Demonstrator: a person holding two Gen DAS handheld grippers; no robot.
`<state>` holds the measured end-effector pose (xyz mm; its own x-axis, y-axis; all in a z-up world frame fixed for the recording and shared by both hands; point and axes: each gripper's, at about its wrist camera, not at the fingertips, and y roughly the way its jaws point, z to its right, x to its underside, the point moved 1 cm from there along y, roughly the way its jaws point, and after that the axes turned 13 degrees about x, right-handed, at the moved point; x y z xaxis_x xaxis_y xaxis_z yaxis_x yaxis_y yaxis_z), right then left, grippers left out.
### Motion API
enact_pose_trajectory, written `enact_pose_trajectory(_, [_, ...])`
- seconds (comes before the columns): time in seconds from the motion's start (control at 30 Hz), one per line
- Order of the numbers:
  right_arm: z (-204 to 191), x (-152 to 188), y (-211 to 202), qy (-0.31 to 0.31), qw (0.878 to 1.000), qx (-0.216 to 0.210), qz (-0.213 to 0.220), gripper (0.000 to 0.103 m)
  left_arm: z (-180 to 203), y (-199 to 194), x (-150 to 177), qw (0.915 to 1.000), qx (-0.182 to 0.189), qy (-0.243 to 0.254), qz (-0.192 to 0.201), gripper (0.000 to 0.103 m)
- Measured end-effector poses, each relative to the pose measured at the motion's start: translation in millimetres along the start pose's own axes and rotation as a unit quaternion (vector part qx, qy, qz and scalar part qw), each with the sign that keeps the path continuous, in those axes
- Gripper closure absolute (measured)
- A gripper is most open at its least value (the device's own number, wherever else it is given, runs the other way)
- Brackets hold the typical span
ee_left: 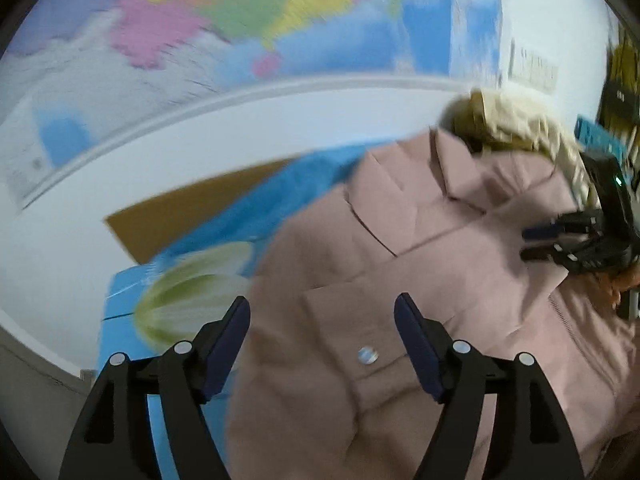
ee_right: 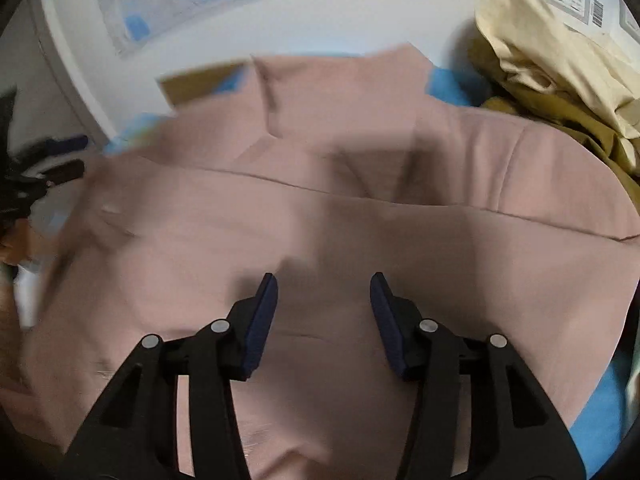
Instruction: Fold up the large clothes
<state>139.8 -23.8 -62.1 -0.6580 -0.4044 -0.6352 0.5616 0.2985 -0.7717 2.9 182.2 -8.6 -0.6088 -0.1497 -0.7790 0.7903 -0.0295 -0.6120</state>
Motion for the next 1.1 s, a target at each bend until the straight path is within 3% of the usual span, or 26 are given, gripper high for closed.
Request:
enact_pose_trajectory(0.1, [-51,3,-26,-0.050,0.993,-0.105,0.017,0.046,-12,-23,13,0.9996,-0.011,-0.023,0.012,0.031])
enact_pose_trajectory(0.17, [-96,8,-32,-0.089,0.980,-0.180,0.011,0.044,-18,-32,23,0.9990,-0.024,-0.035,0.016,0.031])
enact_pose_trajectory(0.27, [-159,17,-17,-0.125,0.956,-0.263,-0.032,0.044,-27,-39,33,0.9978,-0.016,-0.061,0.019,0.031])
enact_pose_trajectory(0.47, [-246,21,26,-0.162,0.934,-0.304,-0.095,0.043,-26,-44,50,0.9967,-0.004,-0.079,0.017,0.031])
enact_pose_trajectory(0.5, [-257,20,36,-0.157,0.930,-0.313,-0.111,0.050,-26,-47,53,0.9965,-0.002,-0.082,0.019,0.031])
enact_pose_trajectory(0.53, [-264,17,42,-0.150,0.926,-0.324,-0.123,0.072,-26,-50,54,0.9963,-0.003,-0.083,0.021,0.031])
enact_pose_trajectory(0.6, [-270,3,39,-0.142,0.917,-0.355,-0.116,0.101,-27,-58,56,0.9959,-0.005,-0.085,0.028,0.031])
enact_pose_trajectory(0.67, [-266,-23,16,-0.142,0.915,-0.369,-0.081,0.101,-29,-75,54,0.9953,-0.007,-0.085,0.046,0.031])
enact_pose_trajectory(0.77, [-237,-66,-32,-0.151,0.922,-0.355,-0.024,0.101,-34,-112,46,0.9921,-0.005,-0.085,0.092,0.031])
enact_pose_trajectory(0.9, [-186,-109,-87,-0.155,0.942,-0.296,0.031,0.101,-30,-152,35,0.9850,-0.021,-0.066,0.158,0.028])
enact_pose_trajectory(0.97, [-152,-123,-98,-0.139,0.961,-0.236,0.043,0.101,-21,-149,33,0.9859,-0.010,-0.046,0.160,0.025])
enact_pose_trajectory(1.1, [-86,-117,-93,-0.105,0.981,-0.162,0.029,0.100,-7,-106,32,0.9930,0.022,-0.031,0.112,0.026])
